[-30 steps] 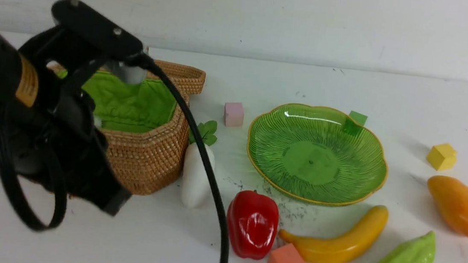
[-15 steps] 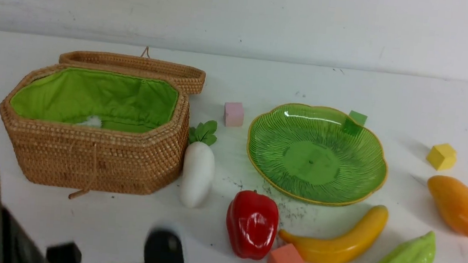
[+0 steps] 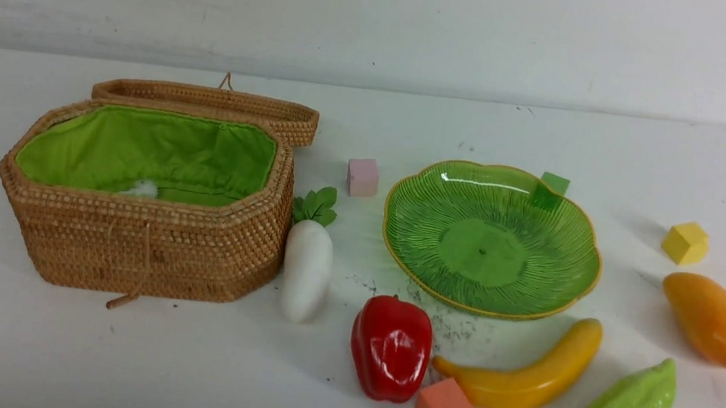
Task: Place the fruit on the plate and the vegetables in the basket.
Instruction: Grab a lemon with your left arm and place it on the plate on the right
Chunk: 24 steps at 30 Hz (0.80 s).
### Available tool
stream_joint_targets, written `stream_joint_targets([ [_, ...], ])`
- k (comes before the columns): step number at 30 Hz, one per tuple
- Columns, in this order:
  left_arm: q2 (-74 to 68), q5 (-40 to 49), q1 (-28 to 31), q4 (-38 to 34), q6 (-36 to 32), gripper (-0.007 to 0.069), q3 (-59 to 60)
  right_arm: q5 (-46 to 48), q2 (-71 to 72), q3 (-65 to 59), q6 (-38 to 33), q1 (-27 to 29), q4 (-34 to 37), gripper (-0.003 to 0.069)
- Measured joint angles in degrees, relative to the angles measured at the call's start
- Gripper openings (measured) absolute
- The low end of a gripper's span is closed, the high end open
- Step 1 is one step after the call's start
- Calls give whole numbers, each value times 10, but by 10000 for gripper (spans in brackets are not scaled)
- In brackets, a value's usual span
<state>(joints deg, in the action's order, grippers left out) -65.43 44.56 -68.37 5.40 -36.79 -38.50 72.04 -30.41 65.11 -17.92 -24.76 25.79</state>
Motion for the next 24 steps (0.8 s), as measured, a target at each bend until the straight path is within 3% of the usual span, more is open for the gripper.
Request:
stream_joint_targets([
  [3,0,-45,0,-34,-44,630,13,0,0,0,0,0,0,172],
  [6,0,-65,0,-84,-20,615,14,0,0,0,0,0,0,174],
  [8,0,-73,0,-115,81,594,14,0,0,0,0,0,-1,175],
  [9,0,-76,0,-119,165,586,14,0,0,0,0,0,0,175],
  [10,0,-76,0,-120,165,586,14,0,0,0,0,0,0,175],
  [11,0,-81,0,-115,295,582,12,1,0,0,0,0,0,178],
  [12,0,-82,0,-106,373,581,9,1,0,0,0,0,0,179],
  [17,-1,-80,0,-19,651,582,5,2,0,0,0,0,-2,181],
  [19,-6,-74,0,14,701,587,5,2,0,0,0,0,-2,181],
  [21,-15,-72,0,26,706,589,5,1,0,0,0,0,-2,181],
  [24,-47,-57,0,29,650,590,5,1,0,0,0,0,-4,183],
])
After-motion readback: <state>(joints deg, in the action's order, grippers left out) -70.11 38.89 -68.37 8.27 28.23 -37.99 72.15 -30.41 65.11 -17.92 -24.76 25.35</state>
